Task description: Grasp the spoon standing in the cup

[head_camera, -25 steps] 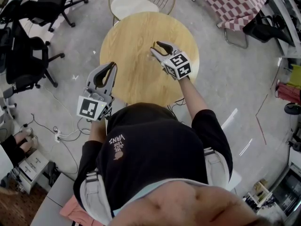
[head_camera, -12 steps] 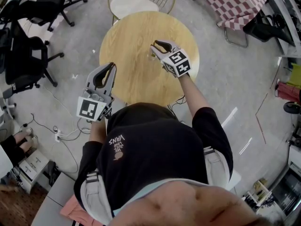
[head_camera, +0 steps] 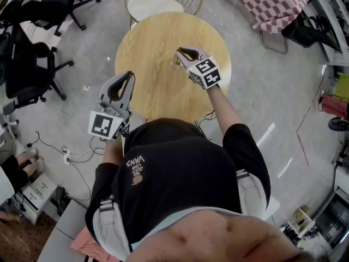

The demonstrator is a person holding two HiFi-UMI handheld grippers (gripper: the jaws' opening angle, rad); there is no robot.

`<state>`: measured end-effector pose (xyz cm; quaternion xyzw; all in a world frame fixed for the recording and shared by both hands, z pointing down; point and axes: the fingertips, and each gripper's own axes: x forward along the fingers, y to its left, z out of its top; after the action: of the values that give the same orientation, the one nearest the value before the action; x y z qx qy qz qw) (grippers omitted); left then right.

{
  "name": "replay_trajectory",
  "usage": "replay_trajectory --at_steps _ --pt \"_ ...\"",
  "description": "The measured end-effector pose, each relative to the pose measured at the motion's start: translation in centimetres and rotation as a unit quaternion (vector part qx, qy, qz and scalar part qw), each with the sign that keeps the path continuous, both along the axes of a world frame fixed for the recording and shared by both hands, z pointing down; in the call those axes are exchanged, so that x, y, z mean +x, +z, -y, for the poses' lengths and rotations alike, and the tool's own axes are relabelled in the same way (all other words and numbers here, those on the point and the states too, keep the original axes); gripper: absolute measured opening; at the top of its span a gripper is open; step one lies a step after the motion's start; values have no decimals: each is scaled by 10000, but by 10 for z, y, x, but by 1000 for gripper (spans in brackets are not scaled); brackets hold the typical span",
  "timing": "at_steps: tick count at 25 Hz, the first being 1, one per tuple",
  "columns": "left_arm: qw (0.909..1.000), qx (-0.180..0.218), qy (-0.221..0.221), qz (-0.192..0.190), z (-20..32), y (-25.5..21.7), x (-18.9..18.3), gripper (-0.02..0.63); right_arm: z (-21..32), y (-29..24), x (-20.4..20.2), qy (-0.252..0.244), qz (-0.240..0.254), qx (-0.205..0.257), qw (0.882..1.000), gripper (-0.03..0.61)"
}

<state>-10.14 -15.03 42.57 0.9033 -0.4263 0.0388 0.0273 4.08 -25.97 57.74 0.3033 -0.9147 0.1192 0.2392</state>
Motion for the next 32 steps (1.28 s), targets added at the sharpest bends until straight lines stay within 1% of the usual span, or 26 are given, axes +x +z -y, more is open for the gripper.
replay_trajectory --at_steps 14,17,32 --pt "10000 22 45 -35 -1 1 3 23 -1 1 6 161 -61 63 9998 21" --pt "10000 15 38 -39 -2 2 1 23 0 0 6 215 -56 82 9997 3" --pt "10000 17 64 -50 -1 2 -1 23 -1 0 6 311 -50 68 9995 2"
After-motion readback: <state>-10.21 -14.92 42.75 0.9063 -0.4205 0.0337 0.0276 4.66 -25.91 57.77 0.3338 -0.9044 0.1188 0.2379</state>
